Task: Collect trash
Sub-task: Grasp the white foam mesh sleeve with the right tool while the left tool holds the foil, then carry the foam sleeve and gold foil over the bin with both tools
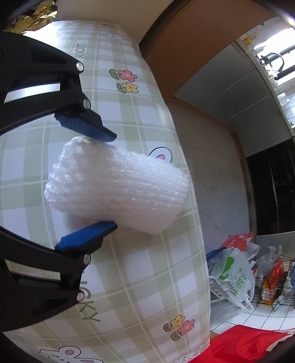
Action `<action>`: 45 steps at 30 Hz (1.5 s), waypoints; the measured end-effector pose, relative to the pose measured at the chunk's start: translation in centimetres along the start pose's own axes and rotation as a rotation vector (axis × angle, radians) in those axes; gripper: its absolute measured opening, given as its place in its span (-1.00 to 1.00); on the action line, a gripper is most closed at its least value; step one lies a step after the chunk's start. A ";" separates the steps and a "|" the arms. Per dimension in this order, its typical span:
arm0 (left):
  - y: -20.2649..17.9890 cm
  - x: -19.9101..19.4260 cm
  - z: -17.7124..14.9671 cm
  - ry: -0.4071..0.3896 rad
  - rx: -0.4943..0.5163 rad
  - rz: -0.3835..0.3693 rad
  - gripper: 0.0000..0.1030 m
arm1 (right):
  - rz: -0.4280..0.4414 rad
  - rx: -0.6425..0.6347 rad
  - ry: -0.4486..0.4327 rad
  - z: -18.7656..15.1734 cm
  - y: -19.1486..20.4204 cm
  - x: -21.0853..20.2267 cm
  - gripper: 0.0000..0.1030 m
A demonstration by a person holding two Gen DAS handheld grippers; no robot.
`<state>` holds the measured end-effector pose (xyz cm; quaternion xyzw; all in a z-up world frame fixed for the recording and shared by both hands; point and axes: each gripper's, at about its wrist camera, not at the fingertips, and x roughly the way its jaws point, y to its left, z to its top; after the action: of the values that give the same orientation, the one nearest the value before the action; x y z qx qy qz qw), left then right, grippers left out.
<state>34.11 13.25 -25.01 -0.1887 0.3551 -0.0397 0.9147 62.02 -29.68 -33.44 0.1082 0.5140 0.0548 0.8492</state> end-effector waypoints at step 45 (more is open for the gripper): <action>-7.0 -19.7 -8.3 -0.093 0.070 -0.157 -0.92 | 0.273 -0.375 -0.099 -33.9 7.3 -29.7 -0.28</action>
<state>14.35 8.20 -15.52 -0.1856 0.2950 -0.1149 0.9302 18.35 -24.34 -21.35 0.0198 0.4331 0.2581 0.8634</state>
